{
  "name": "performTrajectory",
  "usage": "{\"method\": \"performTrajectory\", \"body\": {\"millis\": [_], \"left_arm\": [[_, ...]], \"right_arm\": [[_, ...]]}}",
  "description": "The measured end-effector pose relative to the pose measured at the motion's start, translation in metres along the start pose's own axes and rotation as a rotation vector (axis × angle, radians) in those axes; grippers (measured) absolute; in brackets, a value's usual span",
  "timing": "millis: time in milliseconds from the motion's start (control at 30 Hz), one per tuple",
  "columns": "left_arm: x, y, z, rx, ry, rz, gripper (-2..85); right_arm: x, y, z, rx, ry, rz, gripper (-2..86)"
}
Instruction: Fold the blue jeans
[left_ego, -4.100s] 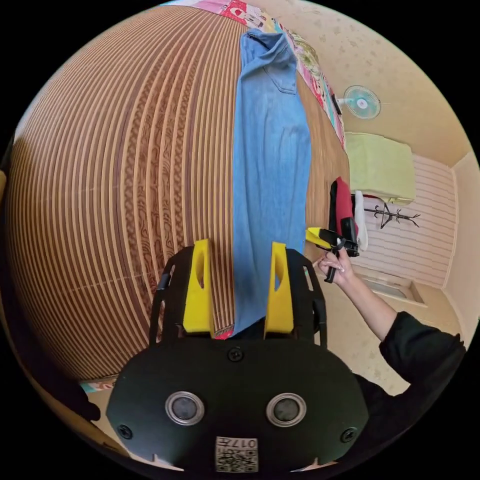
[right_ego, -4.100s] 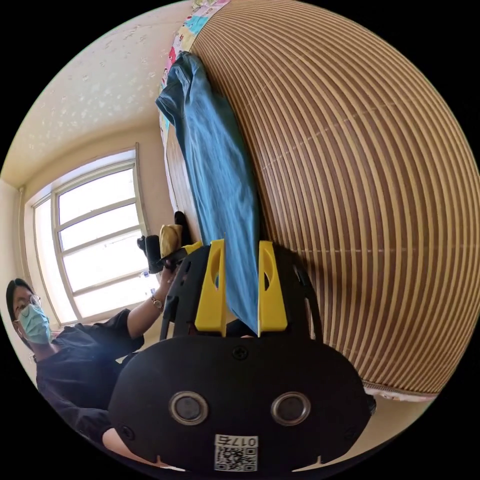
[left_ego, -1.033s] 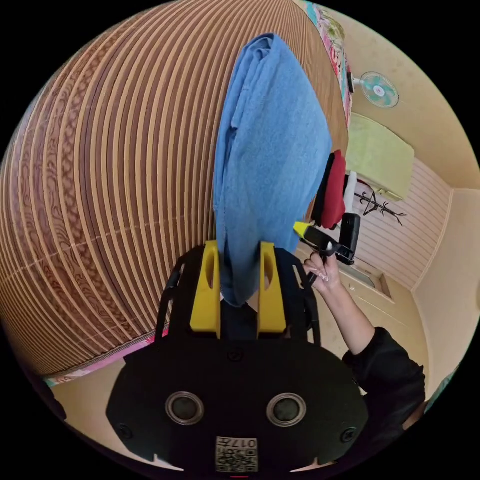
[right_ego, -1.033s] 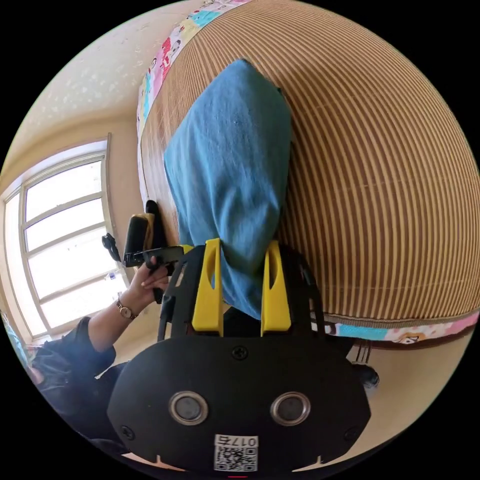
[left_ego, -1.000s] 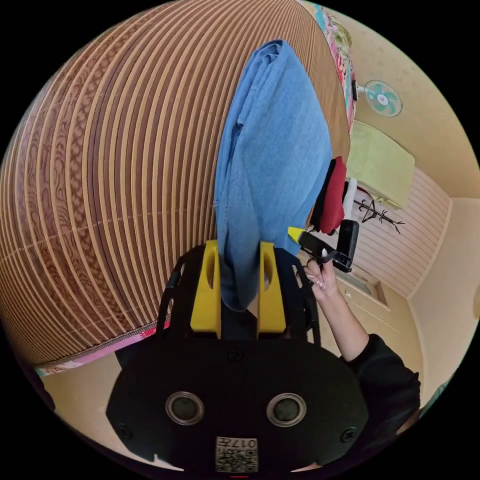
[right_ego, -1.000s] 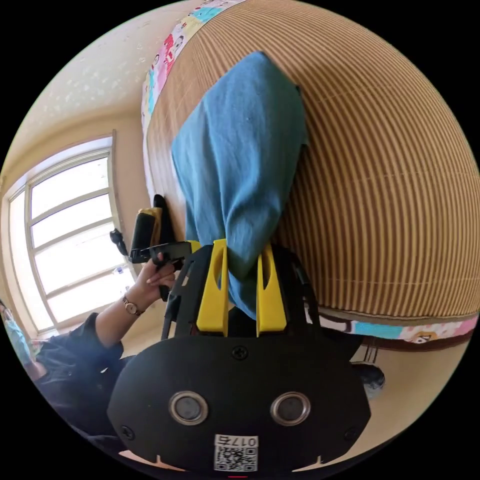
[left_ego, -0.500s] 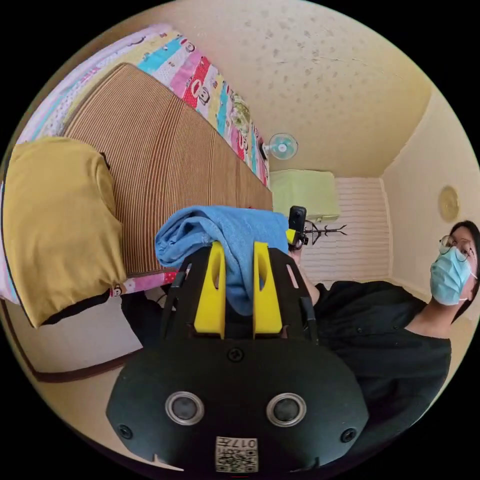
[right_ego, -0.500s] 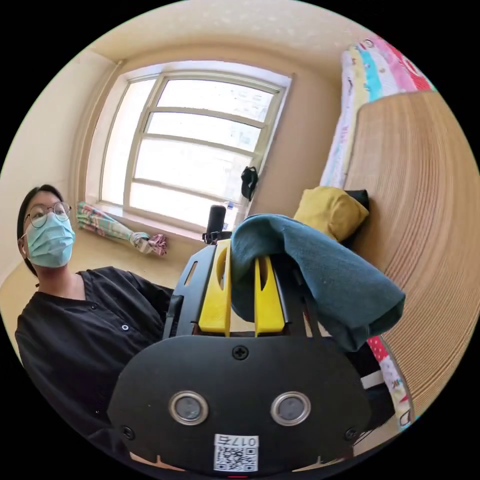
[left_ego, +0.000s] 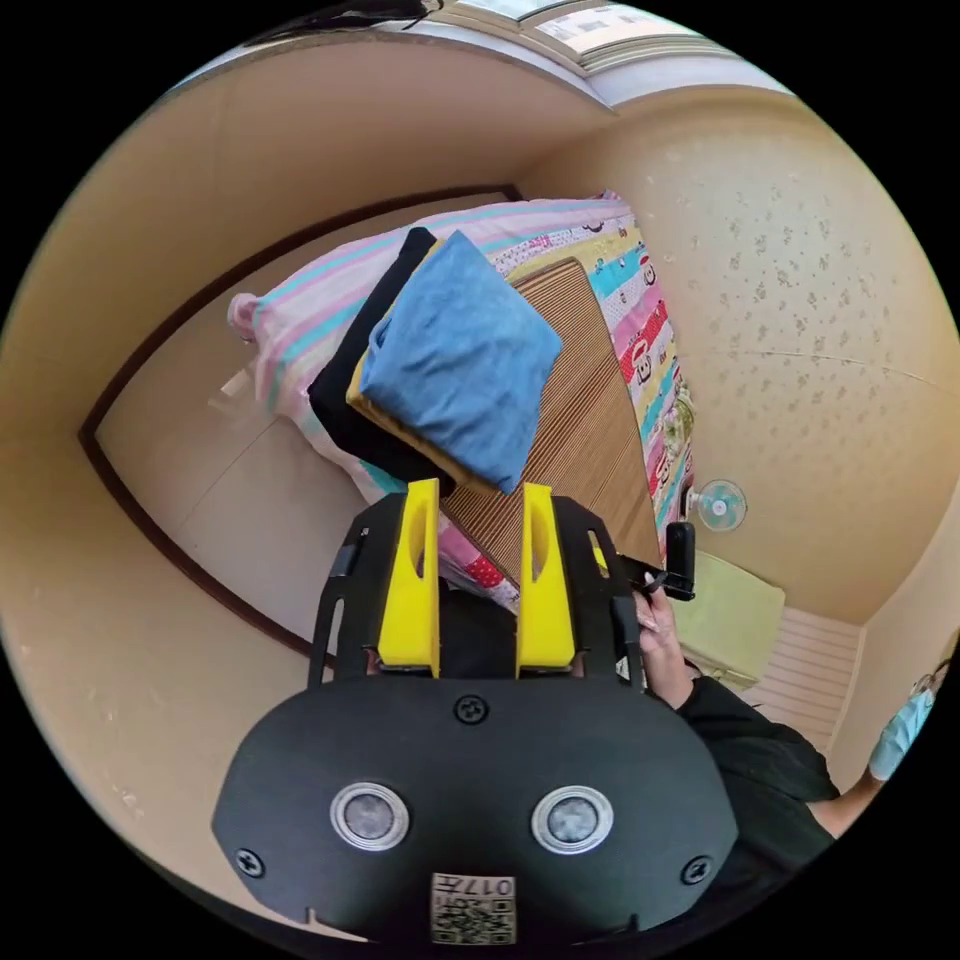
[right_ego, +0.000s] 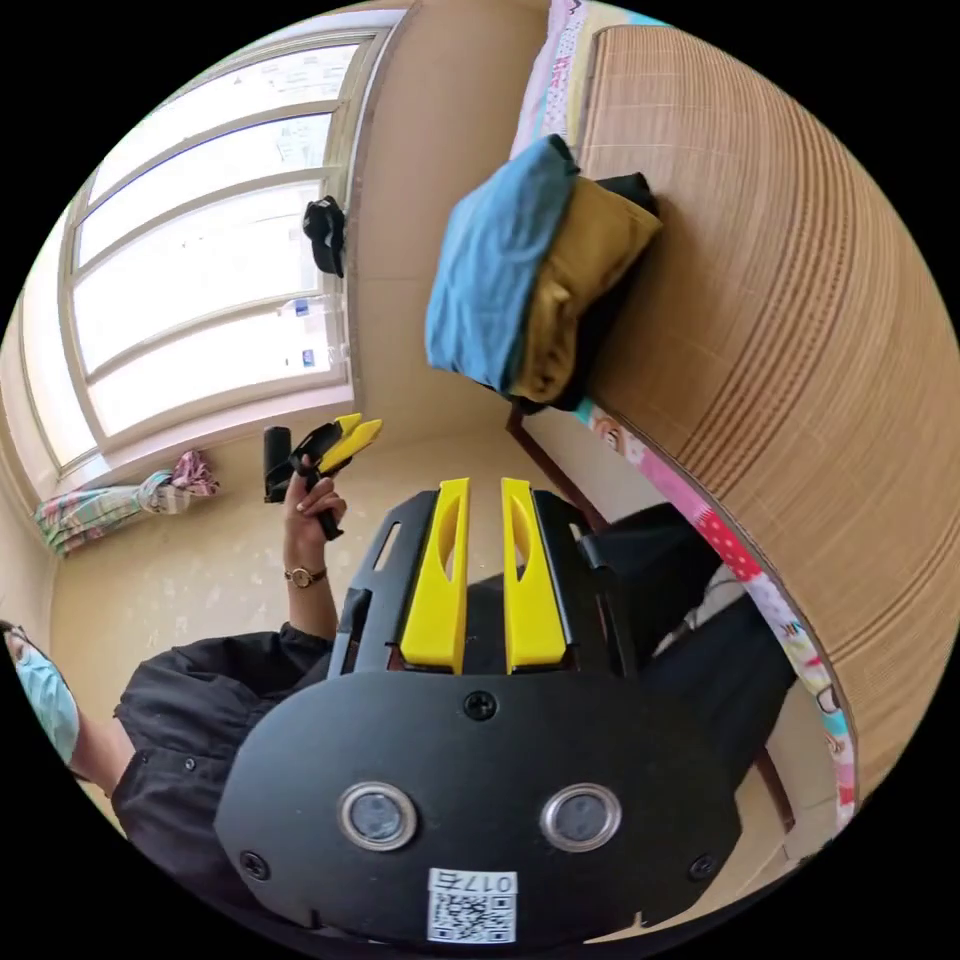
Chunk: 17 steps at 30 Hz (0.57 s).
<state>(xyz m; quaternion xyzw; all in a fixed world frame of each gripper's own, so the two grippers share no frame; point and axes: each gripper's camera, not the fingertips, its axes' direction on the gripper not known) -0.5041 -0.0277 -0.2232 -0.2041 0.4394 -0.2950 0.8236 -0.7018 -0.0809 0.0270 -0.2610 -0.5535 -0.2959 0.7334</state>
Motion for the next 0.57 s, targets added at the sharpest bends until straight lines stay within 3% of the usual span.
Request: {"method": "performTrajectory", "body": {"millis": [133,200,300,367,467,567], "left_arm": [[0.041,0.016,0.064,-0.030,-0.110,0.102,10.8],[0.107,0.022,0.107,-0.027,-0.186,0.295,9.8],[0.202,0.038,0.161,0.009,-0.251,0.560,8.7],[0.247,0.050,0.197,-0.018,-0.155,0.685,7.7],[0.299,0.070,0.263,-0.158,0.138,0.783,6.9],[0.341,0.108,0.318,-0.199,0.192,0.877,6.7]], "right_arm": [[0.032,0.054,-0.079,0.127,0.355,0.082,3.3],[0.027,0.083,-0.124,0.228,0.545,0.087,2.7],[-0.011,0.146,-0.191,0.493,0.930,0.028,2.0],[-0.043,0.210,-0.230,0.775,1.165,0.000,1.2],[-0.057,0.300,-0.268,1.139,1.166,-0.028,0.7],[-0.020,0.370,-0.295,1.310,1.047,0.045,0.8]]}}
